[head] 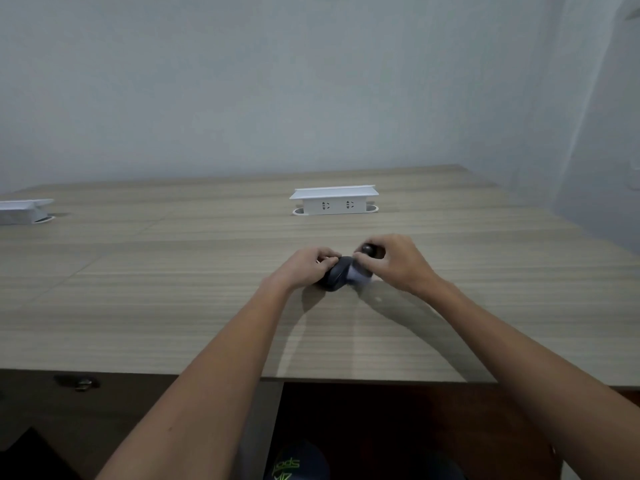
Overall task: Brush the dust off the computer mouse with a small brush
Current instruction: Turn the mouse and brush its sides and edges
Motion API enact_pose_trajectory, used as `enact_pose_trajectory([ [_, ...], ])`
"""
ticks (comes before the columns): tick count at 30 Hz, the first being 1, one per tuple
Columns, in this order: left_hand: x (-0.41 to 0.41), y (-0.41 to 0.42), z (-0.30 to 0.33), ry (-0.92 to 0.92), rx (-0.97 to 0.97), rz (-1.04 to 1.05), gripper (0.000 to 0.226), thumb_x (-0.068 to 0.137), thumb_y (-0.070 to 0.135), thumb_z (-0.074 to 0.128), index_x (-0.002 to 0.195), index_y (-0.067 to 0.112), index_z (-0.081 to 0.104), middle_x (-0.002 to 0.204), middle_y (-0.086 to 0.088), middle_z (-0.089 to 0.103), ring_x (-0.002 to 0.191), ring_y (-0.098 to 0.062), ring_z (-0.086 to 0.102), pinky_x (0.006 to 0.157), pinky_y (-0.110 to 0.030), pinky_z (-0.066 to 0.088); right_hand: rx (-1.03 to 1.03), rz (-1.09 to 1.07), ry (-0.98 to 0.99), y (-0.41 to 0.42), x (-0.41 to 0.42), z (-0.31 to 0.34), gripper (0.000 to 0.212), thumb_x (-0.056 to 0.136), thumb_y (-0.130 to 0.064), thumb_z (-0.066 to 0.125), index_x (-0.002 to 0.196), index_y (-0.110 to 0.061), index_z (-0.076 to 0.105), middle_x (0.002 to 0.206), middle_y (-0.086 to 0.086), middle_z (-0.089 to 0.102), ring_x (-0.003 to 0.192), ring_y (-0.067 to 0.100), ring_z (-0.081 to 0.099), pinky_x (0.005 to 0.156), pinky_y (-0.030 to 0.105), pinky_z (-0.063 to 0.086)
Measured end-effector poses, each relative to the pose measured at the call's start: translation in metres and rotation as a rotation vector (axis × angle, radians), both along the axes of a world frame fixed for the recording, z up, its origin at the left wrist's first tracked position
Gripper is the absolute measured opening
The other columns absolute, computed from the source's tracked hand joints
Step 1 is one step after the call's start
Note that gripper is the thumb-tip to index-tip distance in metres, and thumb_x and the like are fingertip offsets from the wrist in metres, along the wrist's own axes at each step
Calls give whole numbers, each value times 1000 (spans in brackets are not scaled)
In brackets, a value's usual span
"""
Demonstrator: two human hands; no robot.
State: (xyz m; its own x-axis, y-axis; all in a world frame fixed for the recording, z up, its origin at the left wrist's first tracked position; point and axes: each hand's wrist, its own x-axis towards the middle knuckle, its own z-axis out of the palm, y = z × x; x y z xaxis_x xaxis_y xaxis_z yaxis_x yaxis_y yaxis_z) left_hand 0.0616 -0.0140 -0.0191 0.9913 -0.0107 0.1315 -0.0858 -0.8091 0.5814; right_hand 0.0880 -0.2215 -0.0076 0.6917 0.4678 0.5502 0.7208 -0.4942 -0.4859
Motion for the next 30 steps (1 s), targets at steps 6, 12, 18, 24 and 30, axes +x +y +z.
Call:
enact_pose_trajectory([
  [6,-1,-1,1,3,13,0,33,102,23,51,129,16,68,124,-5,72,116,-21,64,100,-29,46,-96,-218,-45,1,2,0,18,88,-23,65,87,-10,76,83,7,76,79,25,68,73,39,54],
  [12,0,1,1,-4,7,-11,32,102,22,52,128,14,69,126,-5,72,118,-21,64,105,-35,47,-121,35,65,9,-5,5,19,88,-27,69,86,-10,77,76,5,75,67,15,62,67,34,49],
  [18,0,1,0,8,9,-8,32,102,23,51,129,16,68,125,-5,72,117,-21,64,104,-34,47,2,-106,-45,-1,3,-1,16,88,-25,67,84,-11,74,79,2,75,74,19,67,71,36,53],
  [24,0,2,2,9,7,-14,33,102,22,51,130,16,67,126,-5,71,117,-20,64,100,-28,46,-34,-116,-50,0,8,-4,17,90,-24,67,88,-9,75,83,5,76,78,22,67,73,38,53],
  [30,1,5,2,15,-11,-28,32,102,22,52,129,17,68,123,-6,72,113,-18,65,93,-23,46,-38,108,3,-3,-2,-6,15,88,-30,69,83,-16,75,73,-5,72,68,10,64,64,22,49],
])
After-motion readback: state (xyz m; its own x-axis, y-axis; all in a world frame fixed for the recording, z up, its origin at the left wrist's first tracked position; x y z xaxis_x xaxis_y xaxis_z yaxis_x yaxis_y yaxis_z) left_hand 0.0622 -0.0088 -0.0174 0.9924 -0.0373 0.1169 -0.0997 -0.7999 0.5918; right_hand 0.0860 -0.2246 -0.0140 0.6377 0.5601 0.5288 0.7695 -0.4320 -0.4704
